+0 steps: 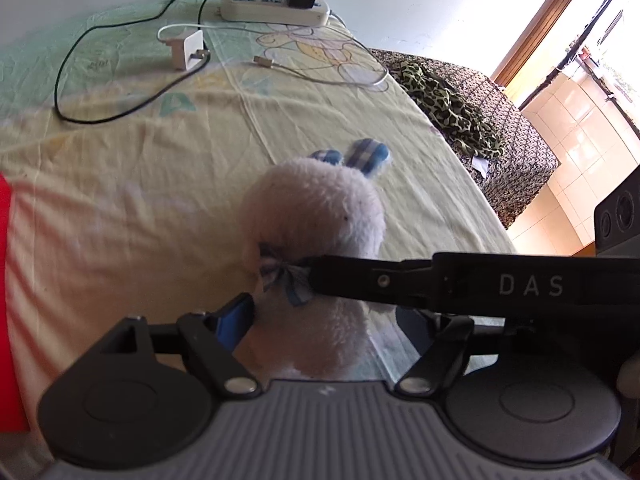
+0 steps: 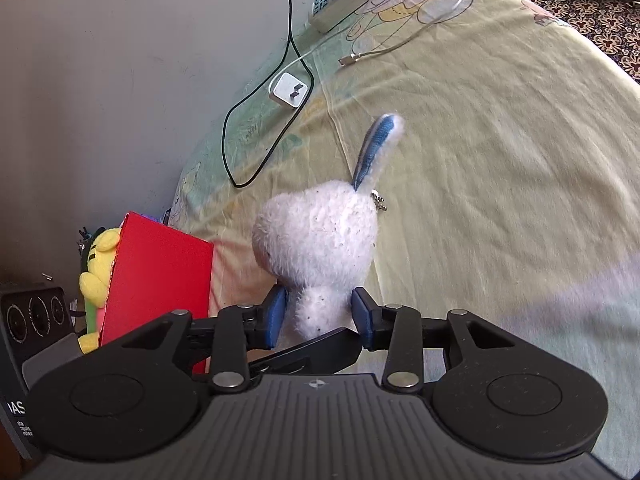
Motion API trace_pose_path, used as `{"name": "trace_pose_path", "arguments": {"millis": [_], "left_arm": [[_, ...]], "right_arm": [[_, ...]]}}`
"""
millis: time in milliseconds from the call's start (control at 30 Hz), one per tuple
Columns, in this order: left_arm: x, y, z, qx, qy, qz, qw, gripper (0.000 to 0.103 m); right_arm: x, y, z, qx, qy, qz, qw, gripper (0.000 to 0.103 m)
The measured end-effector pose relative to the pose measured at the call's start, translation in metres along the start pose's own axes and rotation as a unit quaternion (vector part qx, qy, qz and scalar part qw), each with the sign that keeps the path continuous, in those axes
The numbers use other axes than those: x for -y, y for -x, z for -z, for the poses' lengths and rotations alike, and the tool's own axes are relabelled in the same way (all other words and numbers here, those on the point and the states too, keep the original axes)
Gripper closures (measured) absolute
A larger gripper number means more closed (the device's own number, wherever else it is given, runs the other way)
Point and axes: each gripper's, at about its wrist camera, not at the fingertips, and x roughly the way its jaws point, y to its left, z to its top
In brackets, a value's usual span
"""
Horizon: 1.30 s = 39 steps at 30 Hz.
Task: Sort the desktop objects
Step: 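Close the right gripper on the white bunny's body, then lift the white bunny with the right gripper toward the red box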
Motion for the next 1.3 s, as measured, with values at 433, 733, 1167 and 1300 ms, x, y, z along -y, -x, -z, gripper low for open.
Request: {"name": "trace_pose_path", "arguments": {"millis": [433,733,1167,1300], "left_arm": [[-0.014,-0.017,-0.013,-0.021,0.009,-0.059,0.998,0.019],[-0.009,-0.025,-0.016,-0.024,-0.006,-0.087,0.9959,0.021],[-0.003,-0.03,-0.015,-0.024,-0.019,-0.11,0.9935,0.017],[-0.006,-0.029,-0.015,-0.023,-0.008,-0.103,0.9944,0.017]], "right_arm": [[-0.009,-0.018,-0.011,0.0,0.035,0.014,0.999,0.051],[0.0,-0.025,-0.014,-0.007,0.008,-0.004,1.0,0.05],[-0.001,-0.027,-0.015,-0.014,0.014,0.0,1.0,0.046],[-0.005,-0.026,-0.015,-0.012,0.03,0.006,0.999,0.048]]}}
